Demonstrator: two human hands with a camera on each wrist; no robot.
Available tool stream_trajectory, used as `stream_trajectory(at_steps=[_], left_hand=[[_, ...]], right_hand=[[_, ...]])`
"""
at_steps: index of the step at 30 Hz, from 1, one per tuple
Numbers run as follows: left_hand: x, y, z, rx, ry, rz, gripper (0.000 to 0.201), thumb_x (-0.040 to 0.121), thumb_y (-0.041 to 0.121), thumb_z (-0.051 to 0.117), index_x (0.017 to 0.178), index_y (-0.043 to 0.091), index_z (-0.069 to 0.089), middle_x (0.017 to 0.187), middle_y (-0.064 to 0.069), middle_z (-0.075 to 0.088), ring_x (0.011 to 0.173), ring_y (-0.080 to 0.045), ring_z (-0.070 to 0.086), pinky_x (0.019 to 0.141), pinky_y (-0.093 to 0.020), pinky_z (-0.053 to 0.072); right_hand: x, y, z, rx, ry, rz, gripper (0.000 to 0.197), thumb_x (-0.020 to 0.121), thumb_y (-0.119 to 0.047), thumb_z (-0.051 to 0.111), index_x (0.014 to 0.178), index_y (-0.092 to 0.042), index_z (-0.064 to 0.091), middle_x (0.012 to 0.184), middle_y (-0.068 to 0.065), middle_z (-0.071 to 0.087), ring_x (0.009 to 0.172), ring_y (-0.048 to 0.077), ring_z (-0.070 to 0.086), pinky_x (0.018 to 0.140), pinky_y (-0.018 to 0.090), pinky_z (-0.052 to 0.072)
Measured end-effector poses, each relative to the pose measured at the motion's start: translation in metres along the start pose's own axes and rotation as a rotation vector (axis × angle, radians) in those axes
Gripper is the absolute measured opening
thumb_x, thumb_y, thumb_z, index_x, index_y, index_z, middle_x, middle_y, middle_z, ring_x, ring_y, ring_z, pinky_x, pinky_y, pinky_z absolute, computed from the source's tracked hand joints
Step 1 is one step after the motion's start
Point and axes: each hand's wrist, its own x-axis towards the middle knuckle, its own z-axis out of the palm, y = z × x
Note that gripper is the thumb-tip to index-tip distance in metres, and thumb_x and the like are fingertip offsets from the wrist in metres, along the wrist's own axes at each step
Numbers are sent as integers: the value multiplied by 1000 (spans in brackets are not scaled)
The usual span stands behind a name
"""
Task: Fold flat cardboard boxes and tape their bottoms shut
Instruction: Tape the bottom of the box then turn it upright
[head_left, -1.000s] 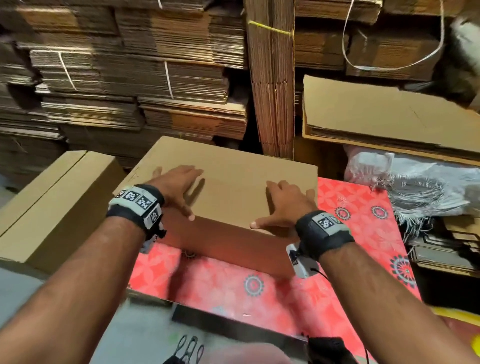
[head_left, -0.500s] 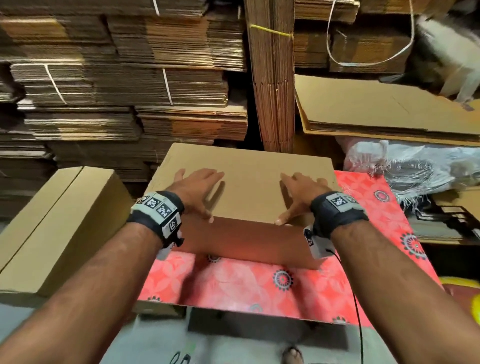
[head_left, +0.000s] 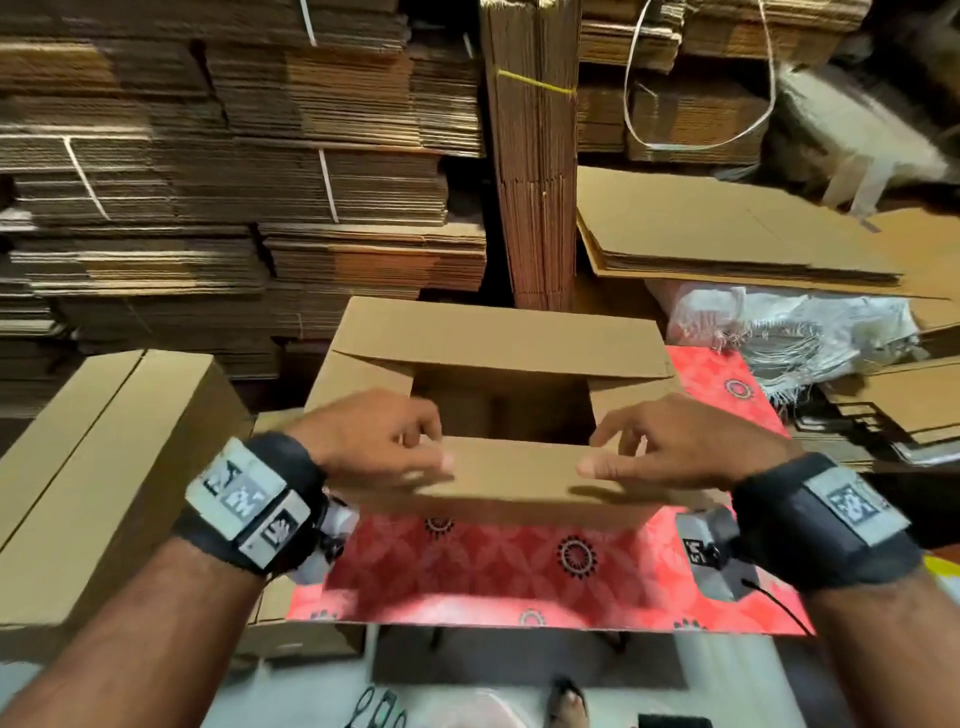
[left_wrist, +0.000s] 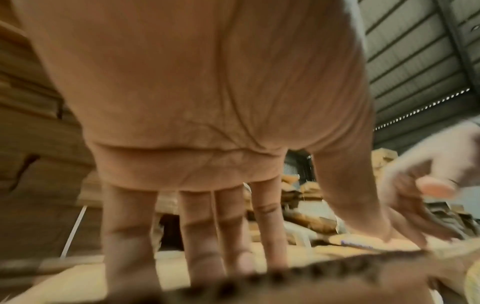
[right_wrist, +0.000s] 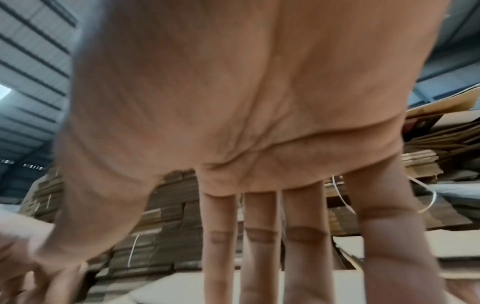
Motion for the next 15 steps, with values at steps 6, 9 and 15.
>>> stream_trajectory(at_steps=[6,9,15], left_hand=[[17,-7,70,255,105,-95,85,79,75,63,147,37,31,147,4,32,131,-21,34,103,-46,42],[29,-9,93,358,222,-128,79,77,72,66,139,37,33,134,4,41,123,-21,39,90,-42,39],[47,-15,111,240,374,-218,57,71,49,79,117,38,47,114,6,48,106,-20,46,79,-41,38]], right_hand=[[47,-1,29,-88,116,-9,57,89,-70,58,133,-34,56,120,-9,64,104,12,59,90,39,53],[72,-8,32,-114,205,-6,53,92,-63,59,136,-34,52,129,-7,58,116,17,58,91,40,54],[132,-11,30,-248,438,27,33,98,-30,62,131,-26,57,128,1,58,109,23,57,85,41,56]])
